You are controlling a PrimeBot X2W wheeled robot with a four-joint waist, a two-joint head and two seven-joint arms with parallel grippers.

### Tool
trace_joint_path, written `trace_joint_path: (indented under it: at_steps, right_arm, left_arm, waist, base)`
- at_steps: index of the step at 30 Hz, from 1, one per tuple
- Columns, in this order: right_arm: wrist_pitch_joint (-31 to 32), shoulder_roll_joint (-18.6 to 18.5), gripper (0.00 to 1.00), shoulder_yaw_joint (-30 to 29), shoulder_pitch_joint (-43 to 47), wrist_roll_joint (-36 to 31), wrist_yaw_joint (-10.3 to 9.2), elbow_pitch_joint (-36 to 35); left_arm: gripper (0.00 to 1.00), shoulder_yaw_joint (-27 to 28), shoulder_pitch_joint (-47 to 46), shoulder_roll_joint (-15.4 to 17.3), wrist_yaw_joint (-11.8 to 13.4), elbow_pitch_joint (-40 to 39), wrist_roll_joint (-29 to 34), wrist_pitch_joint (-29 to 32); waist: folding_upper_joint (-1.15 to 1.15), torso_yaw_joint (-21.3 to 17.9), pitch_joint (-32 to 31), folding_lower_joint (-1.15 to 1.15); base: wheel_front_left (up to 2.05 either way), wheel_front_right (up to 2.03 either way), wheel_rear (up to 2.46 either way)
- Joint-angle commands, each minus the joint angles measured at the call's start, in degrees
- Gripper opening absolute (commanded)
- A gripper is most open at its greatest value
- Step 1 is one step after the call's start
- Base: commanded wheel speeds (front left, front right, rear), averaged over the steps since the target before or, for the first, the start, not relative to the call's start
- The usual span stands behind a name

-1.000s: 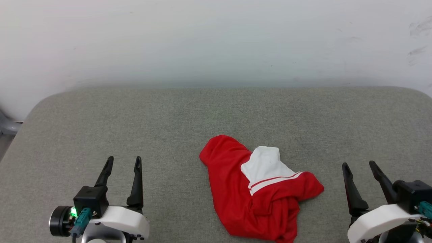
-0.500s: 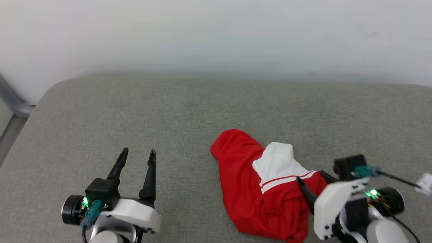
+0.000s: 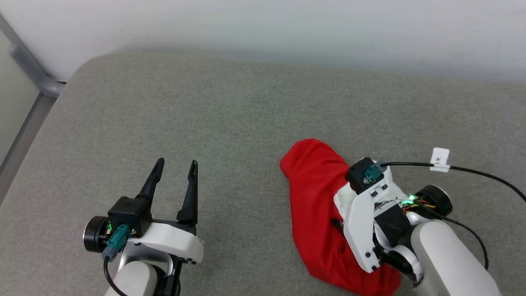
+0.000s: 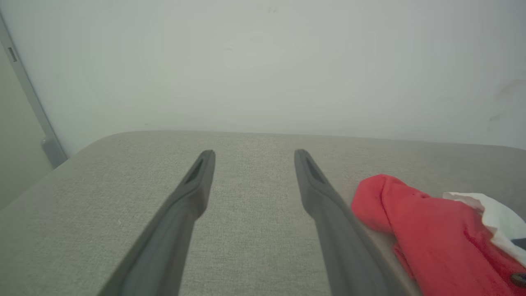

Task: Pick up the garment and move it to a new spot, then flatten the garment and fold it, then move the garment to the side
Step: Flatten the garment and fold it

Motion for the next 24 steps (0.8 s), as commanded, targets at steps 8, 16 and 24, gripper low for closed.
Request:
trace_joint_path:
  at_steps: [8,16,24]
  right_arm:
    - [-1.07,-1.32,0.0,-2.89,-2.3,0.09,-0.06,0.36]
    - [-8.94,0.85,0.0,-17.65,0.7,-3.44,-0.06,-5.56]
    - [-13.22,6.26,0.0,-37.02,10.99,-5.41,-0.05,-8.58]
  left_arm:
    - [1.0,2.27,0.4,-1.24,-1.3,0.49,1.44,-0.22]
    - [1.0,3.6,0.84,-1.73,-2.25,0.87,2.49,-0.21]
    - [1.0,4.07,1.64,-2.05,-2.75,1.3,2.91,-0.22]
  waist:
    - [0.0,-0.67,0.62,-0.01]
    - [0.0,-4.03,-0.68,-0.01]
    - [0.0,-6.03,-1.33,-0.01]
  base:
    - [0.0,0.0,0.0]
    - [0.0,0.0,0.0]
    - [0.0,0.0,0.0]
